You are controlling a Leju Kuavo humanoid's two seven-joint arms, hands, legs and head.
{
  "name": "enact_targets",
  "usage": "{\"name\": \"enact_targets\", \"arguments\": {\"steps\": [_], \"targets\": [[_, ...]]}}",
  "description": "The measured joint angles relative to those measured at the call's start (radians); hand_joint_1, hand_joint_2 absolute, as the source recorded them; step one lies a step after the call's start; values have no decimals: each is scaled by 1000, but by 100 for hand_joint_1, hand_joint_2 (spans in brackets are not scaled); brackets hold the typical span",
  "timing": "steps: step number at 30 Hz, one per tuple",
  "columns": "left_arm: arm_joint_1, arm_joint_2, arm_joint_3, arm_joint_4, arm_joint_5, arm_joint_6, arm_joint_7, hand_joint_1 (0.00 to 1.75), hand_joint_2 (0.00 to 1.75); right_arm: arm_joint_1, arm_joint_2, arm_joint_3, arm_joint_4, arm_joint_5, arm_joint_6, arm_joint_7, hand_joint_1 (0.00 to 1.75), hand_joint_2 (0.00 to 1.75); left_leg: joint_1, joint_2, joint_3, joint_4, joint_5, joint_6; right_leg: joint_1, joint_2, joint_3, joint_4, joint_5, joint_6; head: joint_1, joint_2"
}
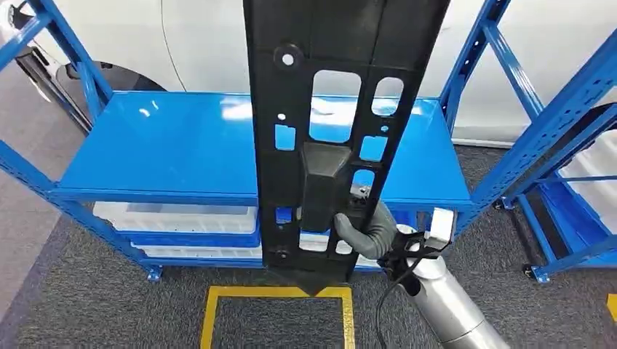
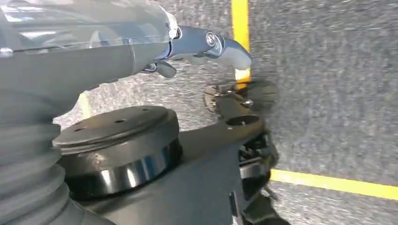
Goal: Take the parts from the cabinet and place them on the table.
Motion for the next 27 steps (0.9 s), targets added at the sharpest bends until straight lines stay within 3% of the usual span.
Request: {"name": "enact_targets", "arguments": {"steps": [1, 2, 3, 4, 7, 8, 9, 11, 12, 13, 14, 15, 16, 17, 18, 19, 22, 23, 25, 26, 27], "targets": [[0, 0, 0, 0, 0, 0, 1, 0, 175, 0, 0, -3, 0, 0, 0, 0, 175, 175, 3, 0, -19, 7, 9, -5, -3, -1, 60, -72, 26, 3, 0, 0], [0, 0, 0, 0, 1, -1, 2, 0, 175, -1, 1, -3, 0, 0, 0, 0, 175, 175, 6, 0, -35, 17, 16, -12, -6, -2, 134, -166, 23, 6, 0, 0], [0, 1, 0, 0, 2, 0, 2, 0, 175, -5, 4, -4, -1, 0, 0, 1, 175, 175, 2, -1, -49, 28, 20, -19, -4, -1, 193, -257, -29, 8, 0, 0], [1, 0, 0, 0, 2, 0, 3, 0, 175, -3, 6, -7, -2, 0, 0, 3, 175, 175, 4, -1, -49, 32, 25, -24, 7, 9, 193, -257, -28, -16, -3, 0], [3, 0, 0, 0, 3, 0, 2, 0, 175, -6, 9, -11, -1, 0, 0, 6, 175, 175, 7, -3, -52, 27, 52, -46, 10, 11, 178, -262, -12, -40, -1, 0], [4, 0, 0, 0, 3, 0, 3, 0, 175, -8, 10, -11, 0, 0, 0, 8, 175, 175, 14, -5, -62, 36, 41, -50, 6, 4, 169, -268, 3, -52, 0, 0], [4, 0, 0, 0, 2, -1, 3, 0, 175, -7, 11, -12, 0, 0, 0, 9, 175, 175, 14, -6, -76, 64, -11, -54, 8, 5, 156, -270, 16, -58, -1, 0], [4, 0, 0, 0, 2, -2, 3, 0, 175, -7, 14, -15, -1, 0, 0, 10, 175, 175, 15, -6, -112, 202, -141, -61, 12, 4, 126, -269, 41, -66, -1, 0], [3, 0, 0, 0, 2, -3, 3, 0, 175, -5, 14, -18, -2, 0, 0, 10, 175, 175, 15, -6, -126, 280, -181, -63, 14, 3, 110, -269, 53, -67, -1, 0], [4, 0, 0, 0, 2, -4, 3, 0, 175, -3, 14, -20, -2, 0, 0, 12, 175, 175, 15, -6, -129, 336, -188, -62, 18, 2, 95, -268, 65, -67, -1, 0], [4, 0, 0, 0, 2, -5, 3, 0, 175, 0, 14, -21, -2, 0, 0, 13, 175, 175, 15, -6, -115, 349, -169, -59, 20, 1, 80, -268, 77, -67, -1, 0], [4, 0, 0, 0, 2, -4, 3, 0, 175, 1, 14, -22, -2, 0, 0, 14, 175, 175, 14, -6, -83, 325, -136, -54, 23, 1, 64, -268, 89, -67, -1, 0], [3, 0, 0, 0, 2, -4, 3, 0, 175, 2, 14, -23, -2, 0, 0, 14, 175, 175, 11, -7, -23, 251, -100, -46, 24, 2, 46, -268, 103, -66, -1, 0], [1, 0, 0, 0, 2, -4, 2, 0, 175, 2, 16, -25, -2, 0, 0, 14, 175, 175, 7, -7, 39, 169, -91, -38, 24, 3, 34, -268, 114, -64, -1, 0], [-1, 1, 0, 0, 3, -4, 2, 0, 175, 3, 19, -27, -3, 0, 0, 15, 175, 175, 0, -10, 117, 67, -122, -28, 23, 4, 29, -267, 124, -60, -1, 0], [-4, 1, 0, 0, 3, -4, 1, 0, 175, 3, 20, -30, -6, 0, 0, 15, 175, 175, -5, -9, 155, -7, -145, -27, 24, 3, 27, -267, 134, -53, -1, 0], [-5, 1, 0, 0, 3, -5, 0, 0, 175, 5, 28, -32, -9, 0, -2, 18, 175, 175, -13, -9, 139, -2, -115, -13, 17, 1, 33, -288, 167, -34, -1, 0], [-6, 0, 0, 0, 3, -5, 0, 0, 175, 7, 28, -34, -11, 2, -4, 22, 175, 175, 0, -5, 135, -19, -93, -3, 19, 2, 29, -288, 165, -29, -1, 0], [-9, 0, 0, 0, 2, -6, 0, 0, 175, 9, 28, -41, -14, 2, -6, 27, 175, 175, -3, 0, 111, -21, -67, 9, 16, 2, 2, -215, 53, -24, -1, 0], [-8, 0, 0, 0, 2, -7, 1, 0, 175, 12, 28, -43, -16, 3, -6, 29, 175, 175, -3, 1, 93, -20, -52, 9, 16, 2, -19, -133, -14, -19, 0, 0], [-8, 0, 0, 0, 2, -8, 1, 0, 175, 16, 28, -46, -16, 3, -6, 29, 175, 175, -4, 1, 77, -19, -40, 9, 16, 2, -37, -55, -57, -15, -1, 0]]}}
